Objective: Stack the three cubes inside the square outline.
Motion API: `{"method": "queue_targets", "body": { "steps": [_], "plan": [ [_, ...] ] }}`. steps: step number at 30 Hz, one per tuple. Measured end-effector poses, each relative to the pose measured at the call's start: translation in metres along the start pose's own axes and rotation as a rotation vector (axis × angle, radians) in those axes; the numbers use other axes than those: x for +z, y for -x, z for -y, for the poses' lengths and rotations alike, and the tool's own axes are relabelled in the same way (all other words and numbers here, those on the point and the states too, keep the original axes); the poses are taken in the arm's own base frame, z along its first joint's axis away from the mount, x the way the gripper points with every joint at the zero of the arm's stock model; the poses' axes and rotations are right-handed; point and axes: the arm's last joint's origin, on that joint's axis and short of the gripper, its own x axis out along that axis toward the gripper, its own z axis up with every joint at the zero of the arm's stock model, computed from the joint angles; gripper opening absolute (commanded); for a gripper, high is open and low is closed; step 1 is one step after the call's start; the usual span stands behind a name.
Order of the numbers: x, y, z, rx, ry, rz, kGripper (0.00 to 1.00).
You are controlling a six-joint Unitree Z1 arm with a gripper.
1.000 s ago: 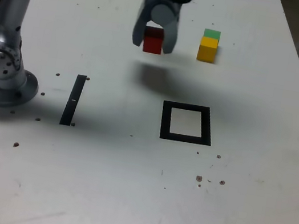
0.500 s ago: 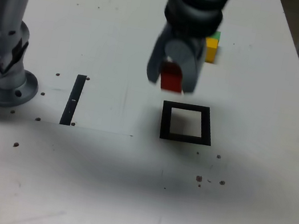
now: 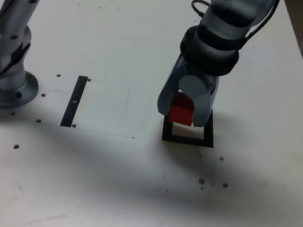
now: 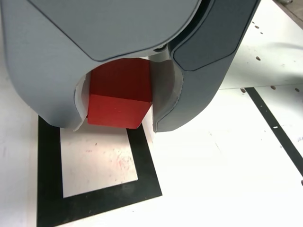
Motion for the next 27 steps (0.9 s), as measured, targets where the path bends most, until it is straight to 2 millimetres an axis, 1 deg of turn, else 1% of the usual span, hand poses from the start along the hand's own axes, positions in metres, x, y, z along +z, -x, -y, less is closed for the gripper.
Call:
{"method": "queue_targets", "body": {
  "steps": [5, 11, 14, 22, 27],
  "plan": [
    [0.008, -0.007, -0.013, -0.021, 0.032, -0.006, 0.25],
    [0.01, -0.01, -0.018, -0.026, 0.039, 0.002, 0.27],
    [0.01, -0.012, -0.021, -0.029, 0.04, -0.005, 0.3],
    [0.015, -0.021, -0.022, -0.048, 0.023, -0.031, 0.48],
    [0.018, -0.027, -0.021, -0.062, 0.005, -0.048, 0.64]
  ]
}}
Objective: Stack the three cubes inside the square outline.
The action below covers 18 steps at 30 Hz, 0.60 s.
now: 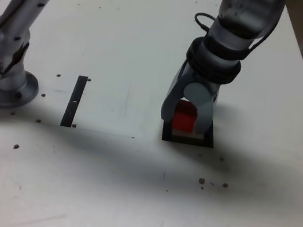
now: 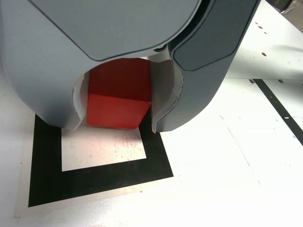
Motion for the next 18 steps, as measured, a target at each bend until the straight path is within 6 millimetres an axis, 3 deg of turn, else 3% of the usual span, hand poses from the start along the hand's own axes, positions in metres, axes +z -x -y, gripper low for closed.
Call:
{"method": "queue_targets", "body": {
  "steps": [11, 15, 18],
  "plan": [
    [0.002, -0.003, -0.001, 0.012, -0.016, -0.011, 0.98],
    [0.001, -0.001, -0.003, 0.039, -0.015, -0.009, 1.0],
    [-0.01, 0.013, -0.004, 0.075, -0.012, 0.019, 1.0]
  ]
}}
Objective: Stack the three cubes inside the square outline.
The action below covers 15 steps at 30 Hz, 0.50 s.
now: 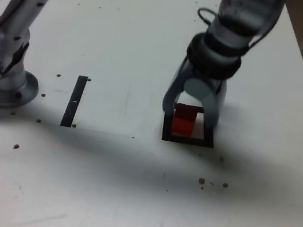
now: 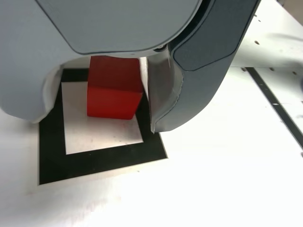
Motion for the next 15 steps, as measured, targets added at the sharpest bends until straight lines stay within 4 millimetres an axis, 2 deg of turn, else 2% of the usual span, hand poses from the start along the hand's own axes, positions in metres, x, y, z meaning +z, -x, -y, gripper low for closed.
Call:
{"method": "queue_targets", "body": {
  "steps": [4, 9, 15],
  "plan": [
    [-0.02, 0.025, -0.007, 0.038, 0.01, 0.049, 1.0],
    [-0.045, 0.049, -0.031, 0.079, 0.008, 0.111, 1.0],
    [-0.054, 0.072, -0.065, 0.161, -0.068, 0.177, 0.99]
  ]
}}
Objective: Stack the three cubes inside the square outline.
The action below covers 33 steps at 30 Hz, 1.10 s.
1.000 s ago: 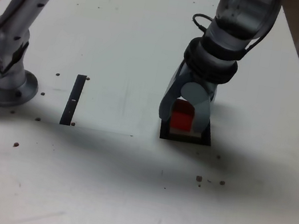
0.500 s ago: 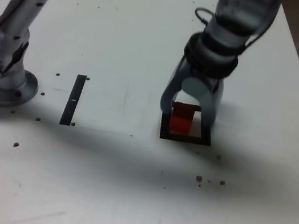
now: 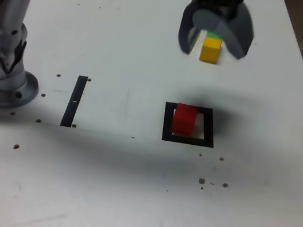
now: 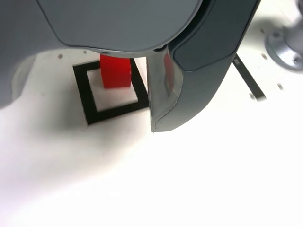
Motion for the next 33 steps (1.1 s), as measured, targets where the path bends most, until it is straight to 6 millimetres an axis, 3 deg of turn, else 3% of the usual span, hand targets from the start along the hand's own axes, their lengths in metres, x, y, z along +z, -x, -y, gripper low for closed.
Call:
{"method": "queue_targets", "body": {
  "steps": [4, 9, 12, 23, 33],
  "plan": [
    [-0.007, -0.002, -0.033, -0.033, -0.029, 0.007, 0.99],
    [-0.004, -0.049, -0.075, -0.132, -0.024, -0.084, 1.0],
    [-0.005, -0.056, -0.088, -0.113, -0.018, -0.107, 0.99],
    [0.002, -0.088, -0.112, -0.111, 0.019, -0.145, 0.97],
    [0.014, -0.115, -0.118, -0.12, 0.063, -0.163, 0.92]
  ]
}}
